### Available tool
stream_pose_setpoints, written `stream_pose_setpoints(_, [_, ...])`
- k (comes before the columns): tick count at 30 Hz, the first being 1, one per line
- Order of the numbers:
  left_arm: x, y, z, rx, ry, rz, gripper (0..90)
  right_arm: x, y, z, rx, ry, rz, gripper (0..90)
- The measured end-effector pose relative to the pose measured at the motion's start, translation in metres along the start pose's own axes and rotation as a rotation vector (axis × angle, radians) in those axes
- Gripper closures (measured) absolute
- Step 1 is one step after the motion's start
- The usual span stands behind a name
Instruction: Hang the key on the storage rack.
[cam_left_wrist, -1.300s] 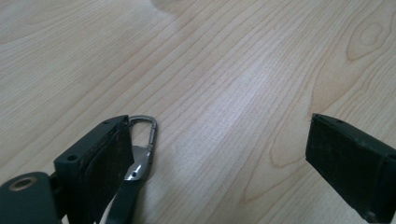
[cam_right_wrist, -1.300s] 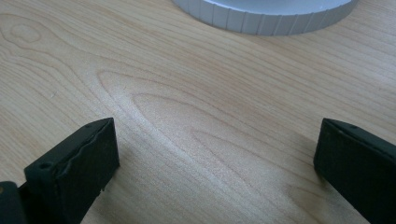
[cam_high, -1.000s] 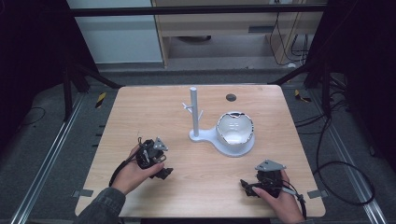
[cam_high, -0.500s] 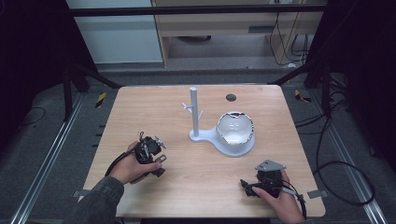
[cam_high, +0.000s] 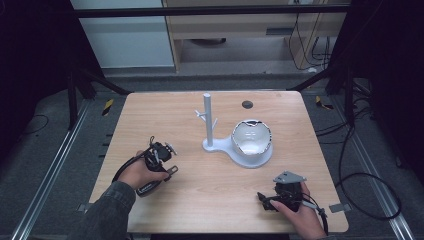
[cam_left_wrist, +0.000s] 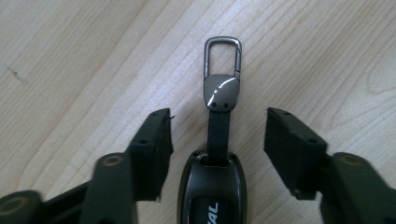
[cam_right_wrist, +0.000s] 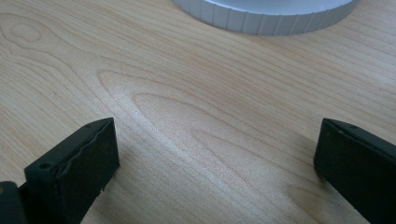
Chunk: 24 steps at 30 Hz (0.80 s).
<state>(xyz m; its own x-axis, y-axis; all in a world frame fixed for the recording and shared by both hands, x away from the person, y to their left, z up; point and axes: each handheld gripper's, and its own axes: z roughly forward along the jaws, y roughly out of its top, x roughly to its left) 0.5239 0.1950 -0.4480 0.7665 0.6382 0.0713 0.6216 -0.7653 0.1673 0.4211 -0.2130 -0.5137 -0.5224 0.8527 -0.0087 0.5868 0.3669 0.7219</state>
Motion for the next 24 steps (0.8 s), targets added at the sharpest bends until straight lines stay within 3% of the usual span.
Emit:
stream_pose_setpoints(13, [0.002, 0.001, 0.012, 0.050, 0.002, 0.017, 63.9, 0.000, 0.000, 0.000, -0.002, 0.001, -0.001, 0.4])
stream_pose_setpoints(24, [0.004, 0.000, 0.012, 0.040, -0.015, 0.022, 78.5, 0.000, 0.000, 0.000, 0.000, 0.002, -0.002, 0.4])
